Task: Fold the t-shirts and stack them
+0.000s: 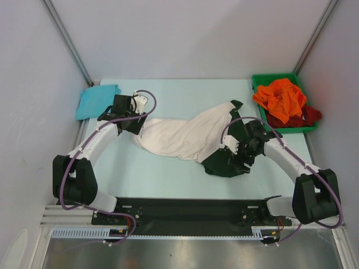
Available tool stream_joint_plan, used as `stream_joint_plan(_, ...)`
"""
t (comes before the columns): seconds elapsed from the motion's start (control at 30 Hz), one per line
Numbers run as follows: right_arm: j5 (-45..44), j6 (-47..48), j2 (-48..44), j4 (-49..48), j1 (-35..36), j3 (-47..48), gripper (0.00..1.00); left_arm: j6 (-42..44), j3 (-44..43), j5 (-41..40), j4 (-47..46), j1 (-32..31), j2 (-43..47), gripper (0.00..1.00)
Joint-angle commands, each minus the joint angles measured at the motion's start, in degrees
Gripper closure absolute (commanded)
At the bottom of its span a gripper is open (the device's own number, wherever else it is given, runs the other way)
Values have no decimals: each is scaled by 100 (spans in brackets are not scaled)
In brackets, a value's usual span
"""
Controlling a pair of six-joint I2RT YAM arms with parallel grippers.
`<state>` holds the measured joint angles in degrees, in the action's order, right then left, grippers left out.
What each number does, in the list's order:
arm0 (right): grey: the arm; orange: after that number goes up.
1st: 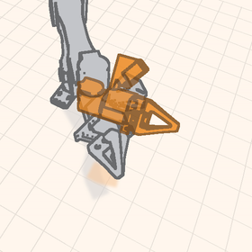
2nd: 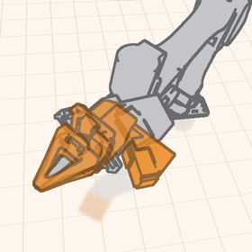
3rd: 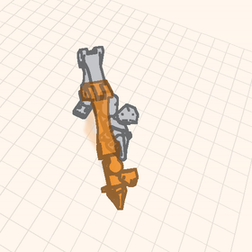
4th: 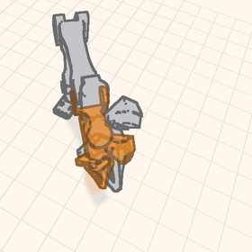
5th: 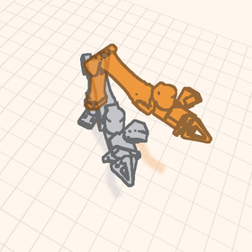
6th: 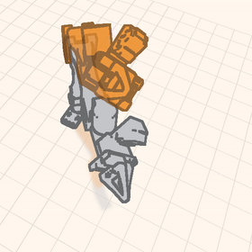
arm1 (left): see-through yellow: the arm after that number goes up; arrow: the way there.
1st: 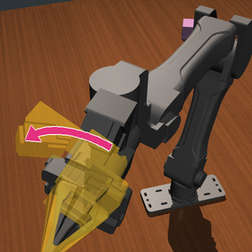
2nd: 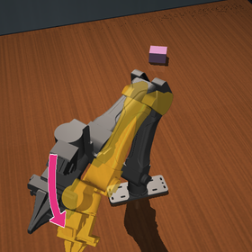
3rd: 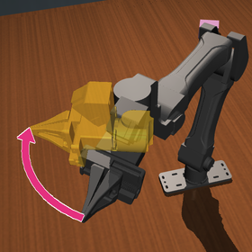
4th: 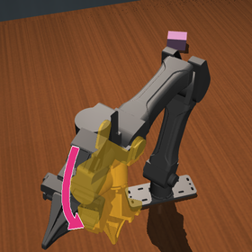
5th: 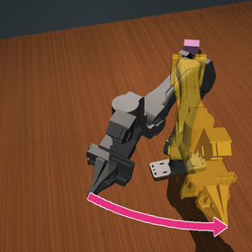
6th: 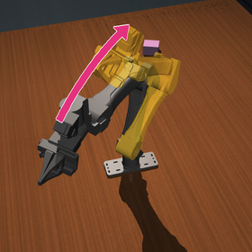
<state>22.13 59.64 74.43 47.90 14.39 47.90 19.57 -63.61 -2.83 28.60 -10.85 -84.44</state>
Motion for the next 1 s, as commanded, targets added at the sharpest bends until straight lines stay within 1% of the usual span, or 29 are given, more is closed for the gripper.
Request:
stream_joint_plan(0.0, 37, 92, 176, 150, 2, -17, 24, 117, -301, -77, -83, 22, -11, 28)
stream_joint_plan(0.23, -244, -75, 431, -316, 46, -184, 33, 117, -327, -112, -118, 13, -37, 28)
stream_joint_plan(0.37, -411, -145, 607, -483, 107, -237, 58, 117, -318, -130, -144, 13, -46, 28)
stream_joint_plan(0.43, -481, -180, 660, -536, 125, -246, 63, 117, -301, -139, -170, 13, -37, 28)
stream_joint_plan(0.47, -499, -198, 686, -571, 143, -237, 72, 117, -292, -139, -171, 13, -37, 28)
stream_joint_plan(0.53, -543, -233, 678, -554, 178, -202, 82, 117, -266, -139, -188, 13, -20, 28)
stream_joint_plan(0.57, -552, -251, 599, -536, 187, -176, 94, 117, -257, -139, -179, 13, -2, 28)
stream_joint_plan(0.6, -578, -259, 520, -510, 204, -141, 100, 126, -239, -139, -197, 13, 7, 28)
stream_joint_plan(0.73, -508, -295, -59, -221, 336, 368, 100, 152, -134, -156, -214, 13, 86, 28)
stream_joint_plan(0.77, -491, -303, -191, -150, 441, 769, 100, 161, -108, -183, -241, 13, 112, 28)
stream_joint_plan(0.83, -455, -382, -499, -27, 564, 1219, 100, 170, -72, -227, -267, 30, 200, 28)
stream_joint_plan(0.87, -429, -426, -578, -9, 626, 1439, 100, 187, -20, -227, -276, 22, 244, 28)
stream_joint_plan(0.9, -455, -470, -666, 9, 765, 1903, 100, 196, 7, -227, -276, 30, 331, 28)
stream_joint_plan(0.97, -473, -619, -650, -17, 854, 2318, 100, 248, 77, -227, -276, 48, 385, 28)
